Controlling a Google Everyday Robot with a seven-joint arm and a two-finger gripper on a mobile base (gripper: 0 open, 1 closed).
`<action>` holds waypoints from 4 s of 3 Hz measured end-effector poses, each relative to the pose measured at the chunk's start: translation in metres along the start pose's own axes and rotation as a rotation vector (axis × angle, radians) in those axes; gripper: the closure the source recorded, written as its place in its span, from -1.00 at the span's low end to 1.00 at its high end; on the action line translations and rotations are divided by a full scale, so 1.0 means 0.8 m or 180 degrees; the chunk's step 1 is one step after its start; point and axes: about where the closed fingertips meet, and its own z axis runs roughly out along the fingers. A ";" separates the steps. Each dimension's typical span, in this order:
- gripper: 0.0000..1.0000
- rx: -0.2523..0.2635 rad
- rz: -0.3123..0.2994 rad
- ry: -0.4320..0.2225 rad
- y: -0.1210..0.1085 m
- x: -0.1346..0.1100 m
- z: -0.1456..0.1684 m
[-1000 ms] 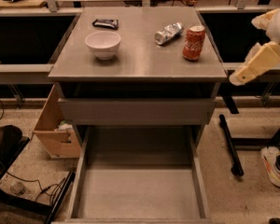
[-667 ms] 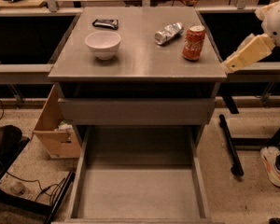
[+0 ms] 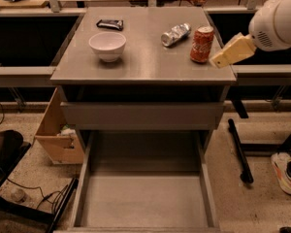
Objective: Place coke can into middle drawer
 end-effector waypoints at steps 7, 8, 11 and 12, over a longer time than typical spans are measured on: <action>-1.00 -0.0191 0.0852 -0.1442 -0.030 -0.050 0.163; -1.00 -0.0155 0.0944 -0.1490 -0.050 -0.050 0.188; -0.51 -0.0300 0.1738 -0.1604 -0.046 -0.027 0.265; -0.06 -0.0296 0.1741 -0.1610 -0.046 -0.028 0.266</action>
Offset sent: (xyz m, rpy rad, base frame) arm 0.0144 -0.0047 -0.0030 0.0677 -0.0540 -0.0494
